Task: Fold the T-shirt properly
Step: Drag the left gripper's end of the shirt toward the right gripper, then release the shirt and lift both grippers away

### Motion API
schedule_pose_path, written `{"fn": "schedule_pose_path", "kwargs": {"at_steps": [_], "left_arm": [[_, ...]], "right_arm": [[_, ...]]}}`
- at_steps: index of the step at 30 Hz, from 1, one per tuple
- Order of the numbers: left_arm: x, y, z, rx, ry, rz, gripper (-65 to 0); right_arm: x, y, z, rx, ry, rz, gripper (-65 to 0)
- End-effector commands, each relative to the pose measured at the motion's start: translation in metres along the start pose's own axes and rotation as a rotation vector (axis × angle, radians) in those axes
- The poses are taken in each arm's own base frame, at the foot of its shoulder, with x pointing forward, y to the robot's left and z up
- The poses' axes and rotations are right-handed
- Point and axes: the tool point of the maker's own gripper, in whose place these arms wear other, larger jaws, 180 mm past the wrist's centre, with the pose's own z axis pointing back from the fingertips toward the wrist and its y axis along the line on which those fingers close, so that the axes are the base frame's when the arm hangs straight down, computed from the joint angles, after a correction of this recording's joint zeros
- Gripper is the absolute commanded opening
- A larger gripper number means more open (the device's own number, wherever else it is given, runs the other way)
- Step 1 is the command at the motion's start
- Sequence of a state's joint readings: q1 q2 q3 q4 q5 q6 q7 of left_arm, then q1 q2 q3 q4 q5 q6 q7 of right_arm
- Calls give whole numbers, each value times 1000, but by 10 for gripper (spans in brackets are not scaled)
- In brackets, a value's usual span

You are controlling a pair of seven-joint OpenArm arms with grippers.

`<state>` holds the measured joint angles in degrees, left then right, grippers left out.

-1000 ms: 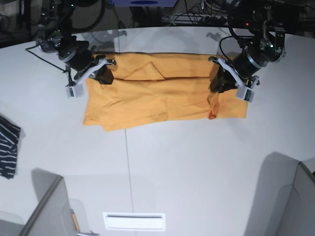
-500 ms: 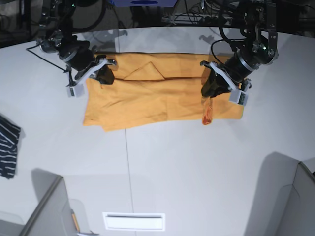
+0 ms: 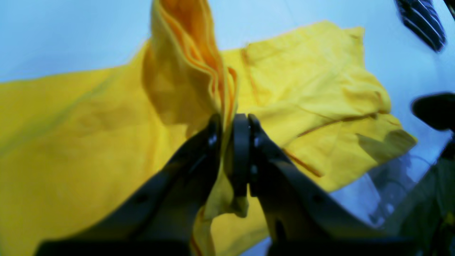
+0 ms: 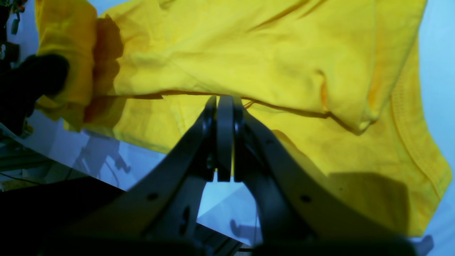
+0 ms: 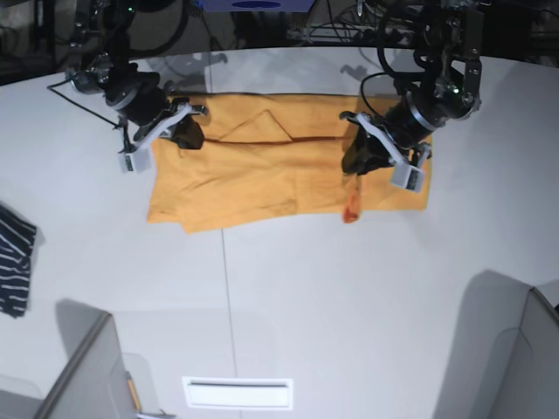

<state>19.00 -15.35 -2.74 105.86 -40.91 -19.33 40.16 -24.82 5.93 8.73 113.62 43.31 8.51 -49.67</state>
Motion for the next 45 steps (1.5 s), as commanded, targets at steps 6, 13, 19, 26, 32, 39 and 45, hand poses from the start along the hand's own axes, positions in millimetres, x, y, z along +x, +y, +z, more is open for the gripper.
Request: {"fn": "schedule_pose_path", "kwargs": {"at_steps": [6, 13, 19, 26, 32, 39, 45], "left_arm": [[13, -4, 1, -16, -45, -8, -650], [14, -4, 1, -16, -46, -9, -650], [14, -4, 1, -16, -46, -9, -650], [14, -4, 1, -16, -46, -9, -650], [14, -5, 1, -20, -49, -3, -461], [7, -46, -17, -133, -25, -9, -224], [11, -83, -30, -240, -15, -61, -217]], "right_arm": [[9, 5, 3, 17, -34, 8, -650], [9, 5, 3, 17, -34, 8, -650], [9, 5, 3, 17, -34, 8, -650], [9, 5, 3, 16, -36, 8, -650], [9, 5, 3, 18, -36, 7, -650], [9, 6, 3, 18, -36, 6, -650], [13, 5, 3, 16, -45, 7, -650]]}}
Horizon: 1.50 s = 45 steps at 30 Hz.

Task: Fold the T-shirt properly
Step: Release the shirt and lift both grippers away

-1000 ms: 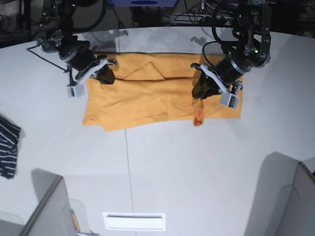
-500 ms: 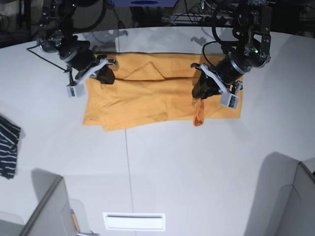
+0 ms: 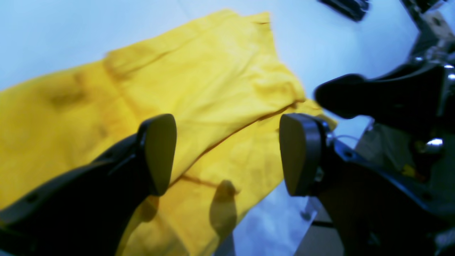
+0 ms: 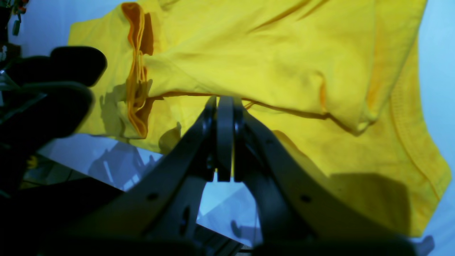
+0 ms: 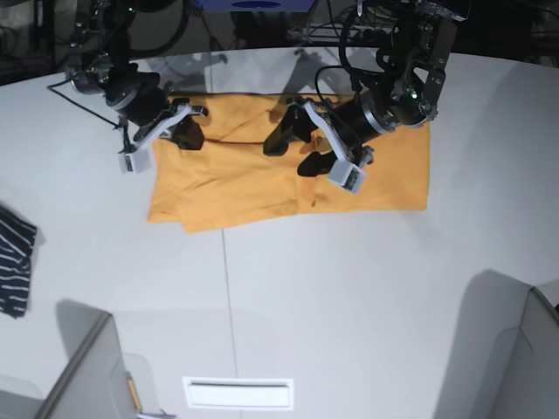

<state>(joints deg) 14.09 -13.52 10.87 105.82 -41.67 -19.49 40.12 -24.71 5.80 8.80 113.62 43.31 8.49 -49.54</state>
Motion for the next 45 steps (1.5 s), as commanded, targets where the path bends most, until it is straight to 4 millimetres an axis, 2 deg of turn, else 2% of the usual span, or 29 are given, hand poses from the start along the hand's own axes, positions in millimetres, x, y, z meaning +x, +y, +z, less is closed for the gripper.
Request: {"fn": "schedule_pose_path", "kwargs": {"at_steps": [1, 3, 4, 6, 8, 9, 10, 14, 15, 17, 18, 20, 25, 28, 31, 35, 39, 45], "left_arm": [[18, 4, 7, 10, -55, -17, -217], [25, 24, 18, 69, -84, -5, -227], [25, 38, 28, 114, -95, 10, -262], [24, 65, 49, 206, -116, 41, -385], [25, 96, 79, 316, -148, 67, -581], [24, 111, 95, 373, -161, 82, -650], [23, 124, 112, 426, -175, 92, -650], [20, 170, 187, 652, -230, 125, -650], [19, 178, 205, 704, -240, 127, -650], [16, 190, 236, 786, -253, 135, -650], [15, 195, 251, 820, -249, 129, -650], [11, 201, 271, 861, -234, 114, -650], [2, 211, 309, 935, -226, 108, -650], [-9, 220, 324, 974, -216, 140, -650], [-13, 225, 328, 982, -203, 151, -650], [-14, 225, 329, 983, -202, 154, -650], [-13, 225, 328, 982, -203, 151, -650], [-13, 225, 328, 983, -205, 153, -650]], "right_arm": [[13, 5, 3, 17, -44, 9, -650], [19, 6, 2, 20, -53, 17, -650], [22, 6, 2, 22, -58, 20, -650], [27, 7, 1, 25, -68, 26, -650], [33, 9, 0, 32, -79, 31, -650], [35, 11, -2, 44, -68, 31, -650], [37, 15, -3, 64, -59, 26, -650], [56, 10, -1, 159, -36, -91, -234], [66, 2, 2, 170, -51, -127, -152], [79, -15, 6, 173, -69, -186, -66], [84, -25, 7, 163, -71, -209, -50], [92, -49, 9, 131, -62, -250, -62], [88, -100, 5, 61, -1, -339, -92], [79, -118, 3, 30, 27, -381, -92], [63, -126, -7, -38, 109, -317, -92], [49, -118, -21, -35, 160, -212, -92], [32, -122, -29, -26, 208, -227, -92], [7, -87, -40, 31, 301, -118, -92]]}}
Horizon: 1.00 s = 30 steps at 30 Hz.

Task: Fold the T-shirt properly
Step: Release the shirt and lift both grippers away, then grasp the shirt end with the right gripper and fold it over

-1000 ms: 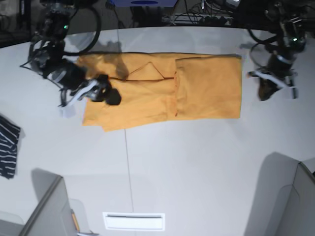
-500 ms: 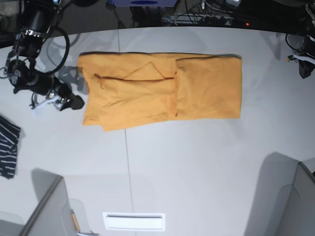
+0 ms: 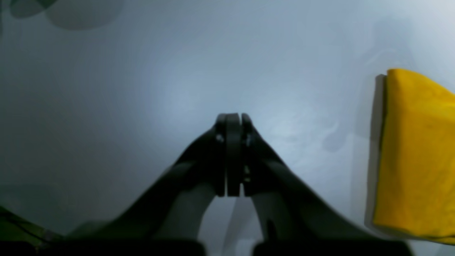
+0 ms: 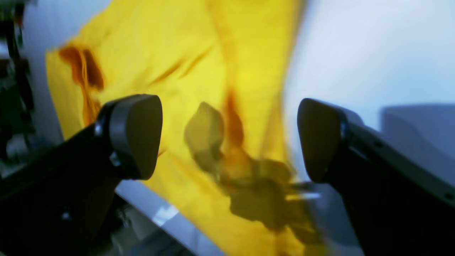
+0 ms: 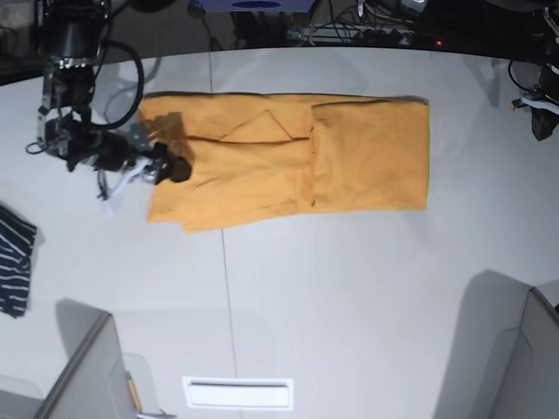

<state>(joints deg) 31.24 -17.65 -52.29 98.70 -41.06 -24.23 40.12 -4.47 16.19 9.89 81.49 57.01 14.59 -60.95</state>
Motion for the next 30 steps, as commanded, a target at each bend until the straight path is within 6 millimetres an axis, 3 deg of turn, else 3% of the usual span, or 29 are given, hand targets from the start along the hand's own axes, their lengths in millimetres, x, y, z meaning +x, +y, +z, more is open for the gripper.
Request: {"fn": "schedule_pose_path", "kwargs": {"at_steps": [1, 6, 8, 11, 14, 17, 21, 27, 30], "left_arm": [[16, 0, 2, -8, -44, -20, -650], [8, -21, -9, -69, -10, -44, -650], [-4, -32, -16, -91, 31, -81, -650], [-5, -47, -32, -95, 49, -154, -650], [-11, -57, -40, -94, 70, -205, -650], [-11, -77, -49, -138, 72, -224, -650], [-26, -108, -55, -221, 108, -253, -650], [-54, -142, -60, -315, 177, -275, -650], [-68, -156, -68, -353, 214, -276, -650]], "right_arm": [[-13, -4, 0, -30, 61, 17, -92], [-24, 5, -11, -6, 80, -6, -92], [-23, 7, -12, 2, 75, -7, -93], [-15, 12, -15, 15, 58, -10, -96], [-15, 6, -20, 12, 72, -40, -194], [-11, 2, -22, 9, 73, -54, -396], [-4, 3, -22, 9, 53, -50, -647], [6, -4, -20, -55, 27, -186, -650], [22, -3, -11, -95, -30, -206, -650]]}}
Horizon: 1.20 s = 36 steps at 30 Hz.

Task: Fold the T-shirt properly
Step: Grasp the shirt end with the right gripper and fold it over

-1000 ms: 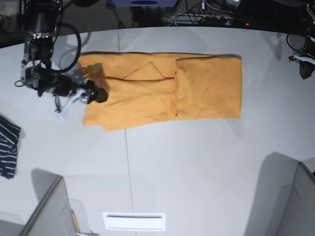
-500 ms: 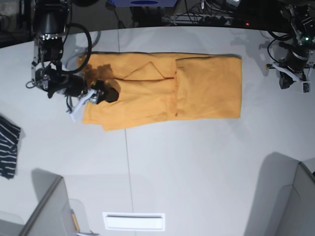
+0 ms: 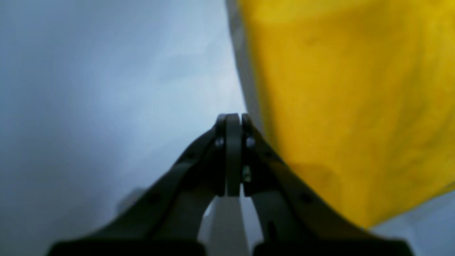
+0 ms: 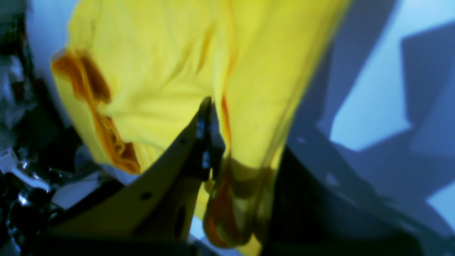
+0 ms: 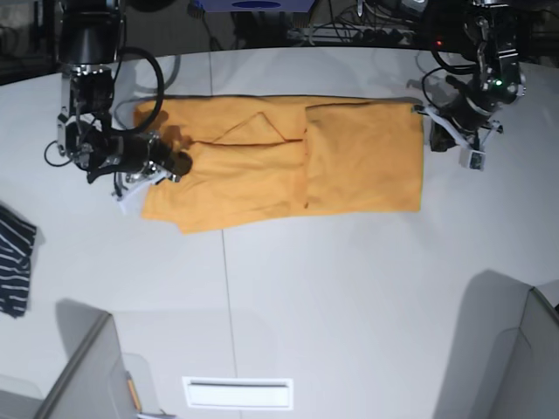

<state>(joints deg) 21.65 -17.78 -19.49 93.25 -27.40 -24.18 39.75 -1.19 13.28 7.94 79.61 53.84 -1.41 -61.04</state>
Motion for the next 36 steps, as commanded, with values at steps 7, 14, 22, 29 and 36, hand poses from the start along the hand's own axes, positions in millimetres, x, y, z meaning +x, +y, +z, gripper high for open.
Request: {"fn": "schedule_pose_path", "kwargs": {"at_steps": [7, 14, 22, 29, 36], "left_arm": [[15, -33, -18, -52, -24, -65, -650], [20, -73, -37, -94, -13, -148, -650], [28, -74, -37, -76, 21, -177, -650], [38, -80, -28, -80, -12, -208, -650], [26, -80, -27, -82, 15, -202, -650]], "right_arm": [[34, 23, 27, -98, -146, 135, -650], [24, 72, 27, -124, -178, 291, -650], [-1, 128, 28, -60, -183, 333, -650], [-24, 179, 25, 30, -162, 385, -650], [-49, 228, 17, 147, -126, 418, -650]]}}
